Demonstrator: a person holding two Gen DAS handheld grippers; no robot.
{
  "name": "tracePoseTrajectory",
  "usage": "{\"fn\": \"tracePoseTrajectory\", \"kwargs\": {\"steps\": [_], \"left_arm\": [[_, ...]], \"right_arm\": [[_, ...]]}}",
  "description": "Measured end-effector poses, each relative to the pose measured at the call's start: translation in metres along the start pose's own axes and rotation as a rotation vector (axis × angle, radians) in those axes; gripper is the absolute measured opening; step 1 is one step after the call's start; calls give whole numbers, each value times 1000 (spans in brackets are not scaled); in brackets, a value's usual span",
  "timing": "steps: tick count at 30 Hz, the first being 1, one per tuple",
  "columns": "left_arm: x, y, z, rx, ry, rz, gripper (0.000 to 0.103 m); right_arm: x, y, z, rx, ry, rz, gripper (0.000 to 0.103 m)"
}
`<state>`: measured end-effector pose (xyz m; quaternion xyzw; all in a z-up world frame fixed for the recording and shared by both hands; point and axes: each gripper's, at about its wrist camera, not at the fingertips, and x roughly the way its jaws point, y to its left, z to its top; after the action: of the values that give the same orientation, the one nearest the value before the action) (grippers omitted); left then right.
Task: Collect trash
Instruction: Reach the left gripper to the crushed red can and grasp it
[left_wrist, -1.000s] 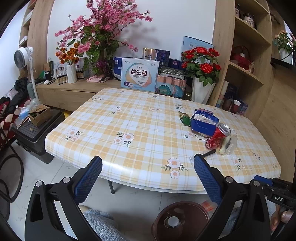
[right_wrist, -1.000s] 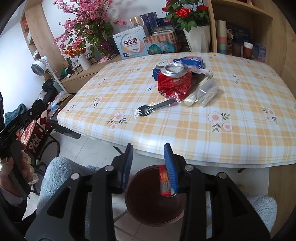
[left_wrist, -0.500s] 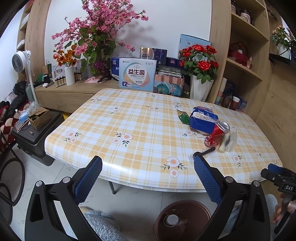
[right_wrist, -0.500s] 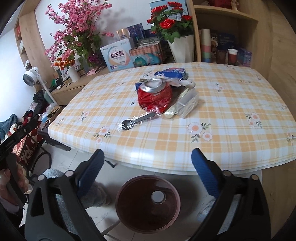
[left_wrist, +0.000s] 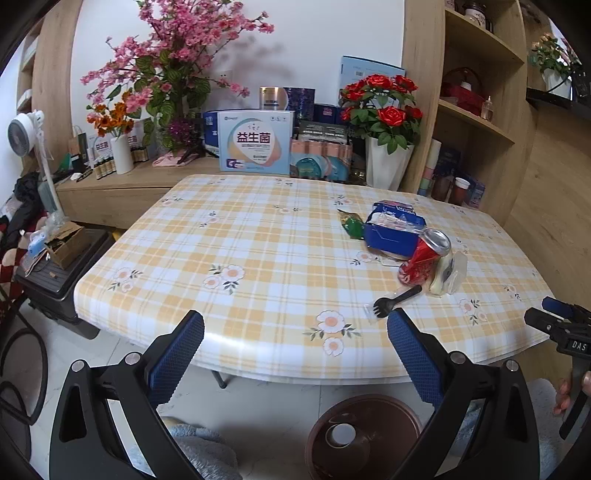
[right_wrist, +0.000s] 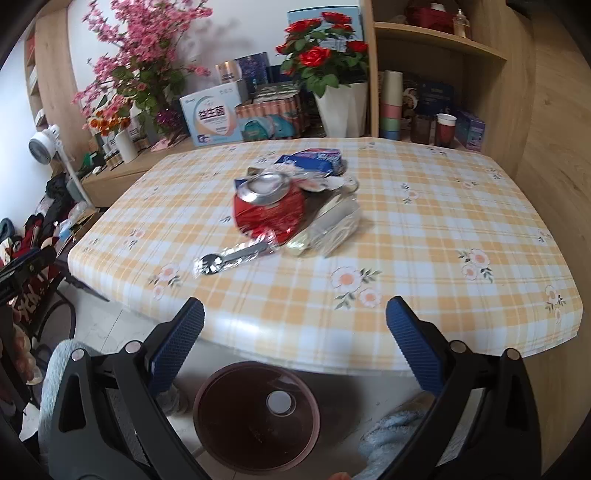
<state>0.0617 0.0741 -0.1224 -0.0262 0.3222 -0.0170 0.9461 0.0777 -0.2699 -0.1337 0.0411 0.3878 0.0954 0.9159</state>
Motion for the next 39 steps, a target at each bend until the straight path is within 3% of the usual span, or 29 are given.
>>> {"fn": "tracePoseTrajectory", "kwargs": {"steps": [9,14,18,25,31,33,39], "left_arm": [[31,-30,13,76,28,-71,97],[56,-48,15,113,60,-149,97],[88,-70,17,192,86,-190,97],[159,-103,31,239,147,-296,97],[202,-139,38,340,174,-342,86],[214,-148,42,340,186,-356,77],[230,-162,45,337,189,-369,70]], "right_arm": [[21,-28,9,27,12,-37,97],[40,-41,6,58,52,-50,97],[58,-51,5,86,76,-42,97],[83,-67,8,110,114,-66,97],[103,-78,16,121,128,-73,97],[110,-78,19,121,133,-66,97],[126,-70,29,91,136,-46,97]]}}
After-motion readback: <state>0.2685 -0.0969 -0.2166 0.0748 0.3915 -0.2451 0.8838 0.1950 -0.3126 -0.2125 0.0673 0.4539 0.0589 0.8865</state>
